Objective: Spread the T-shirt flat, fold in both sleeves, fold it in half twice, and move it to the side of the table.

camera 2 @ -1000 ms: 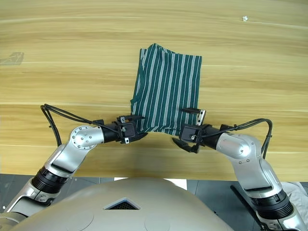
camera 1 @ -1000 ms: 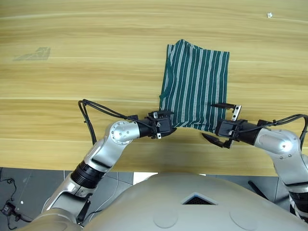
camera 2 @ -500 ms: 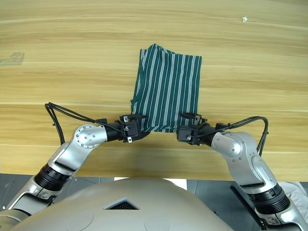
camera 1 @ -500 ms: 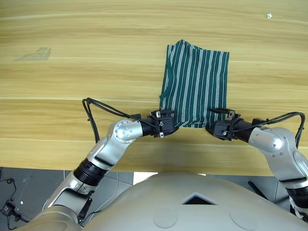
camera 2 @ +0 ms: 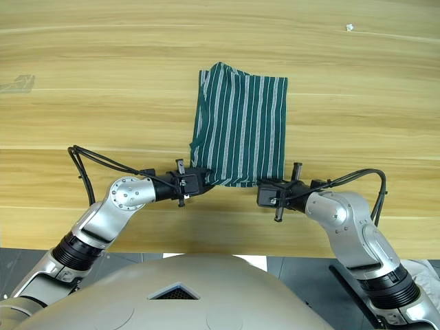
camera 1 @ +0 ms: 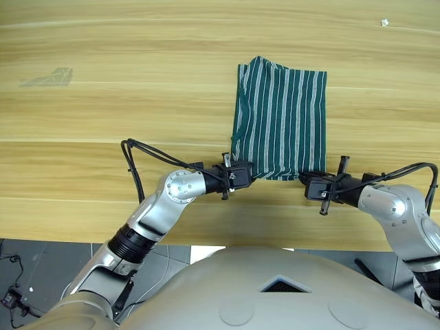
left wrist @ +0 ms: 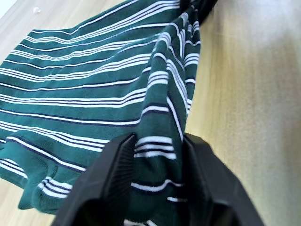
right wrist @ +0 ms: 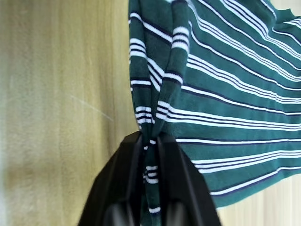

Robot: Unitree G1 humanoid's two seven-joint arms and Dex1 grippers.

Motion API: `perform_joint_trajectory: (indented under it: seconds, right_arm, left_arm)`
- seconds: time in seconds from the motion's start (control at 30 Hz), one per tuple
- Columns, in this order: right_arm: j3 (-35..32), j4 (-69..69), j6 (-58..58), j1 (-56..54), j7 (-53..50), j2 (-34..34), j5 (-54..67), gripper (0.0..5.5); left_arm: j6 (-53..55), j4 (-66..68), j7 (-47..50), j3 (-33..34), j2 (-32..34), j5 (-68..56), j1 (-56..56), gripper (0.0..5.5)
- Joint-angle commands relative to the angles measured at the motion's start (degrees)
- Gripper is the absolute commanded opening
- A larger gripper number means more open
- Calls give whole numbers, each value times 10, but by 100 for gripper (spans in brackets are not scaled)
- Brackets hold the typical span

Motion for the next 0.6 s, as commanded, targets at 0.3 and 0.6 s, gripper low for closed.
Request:
perform_joint_trajectory:
  seconds: [0.3,0.6]
  right_arm:
    - [-35,17,-53,1,43,-32,69,1]
    - [-149,-50,-66,-58,111,-106,150,0]
  left_arm:
    - [1,-16,-66,9,65,-19,29,13]
    - [12,-115,-121,110,114,-111,-27,11]
